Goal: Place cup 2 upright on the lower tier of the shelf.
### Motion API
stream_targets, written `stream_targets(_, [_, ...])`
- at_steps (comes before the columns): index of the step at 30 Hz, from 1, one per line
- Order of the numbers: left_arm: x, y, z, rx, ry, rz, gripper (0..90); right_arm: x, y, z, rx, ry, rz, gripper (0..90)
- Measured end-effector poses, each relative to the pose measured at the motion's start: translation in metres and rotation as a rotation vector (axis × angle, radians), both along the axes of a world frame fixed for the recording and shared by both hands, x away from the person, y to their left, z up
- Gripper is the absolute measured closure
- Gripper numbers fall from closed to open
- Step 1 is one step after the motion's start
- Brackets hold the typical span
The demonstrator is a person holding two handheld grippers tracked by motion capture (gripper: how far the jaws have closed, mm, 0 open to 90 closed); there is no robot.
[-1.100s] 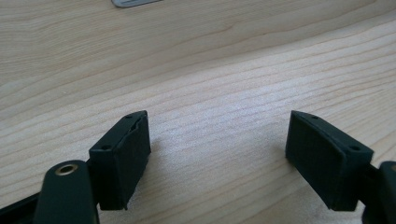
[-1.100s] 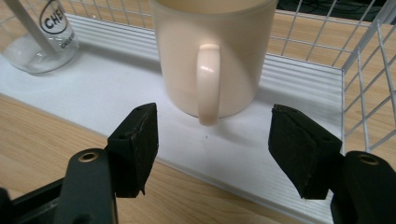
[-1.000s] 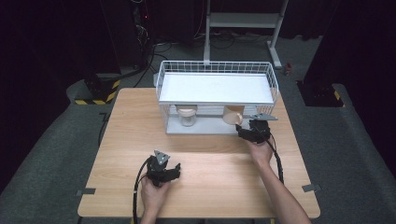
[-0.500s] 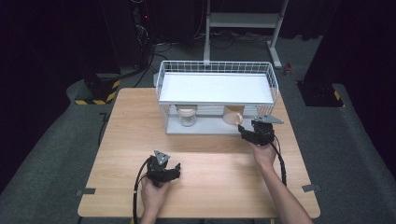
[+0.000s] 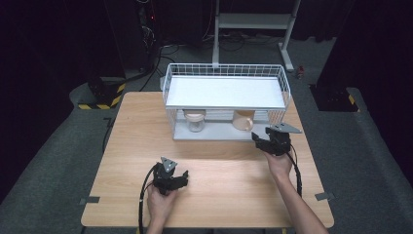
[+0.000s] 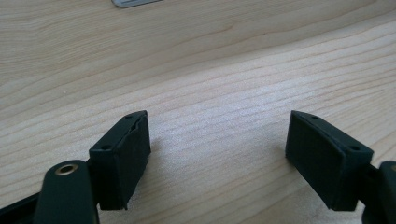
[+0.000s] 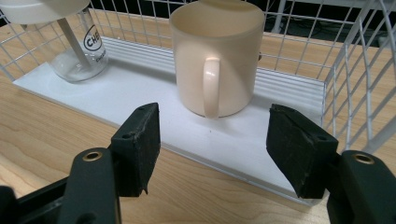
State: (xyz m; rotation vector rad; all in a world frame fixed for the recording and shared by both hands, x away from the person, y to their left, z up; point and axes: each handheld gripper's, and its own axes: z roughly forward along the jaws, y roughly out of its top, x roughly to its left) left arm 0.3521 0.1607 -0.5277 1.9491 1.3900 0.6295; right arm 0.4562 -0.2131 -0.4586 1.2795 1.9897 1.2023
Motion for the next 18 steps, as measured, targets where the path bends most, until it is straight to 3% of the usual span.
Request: stream_targets(18, [0.000, 0.000, 0.000, 0.000, 0.000, 0.001, 22.5, -0.014, -0.015, 0.002, 0.016, -0.009, 0.004, 35.7])
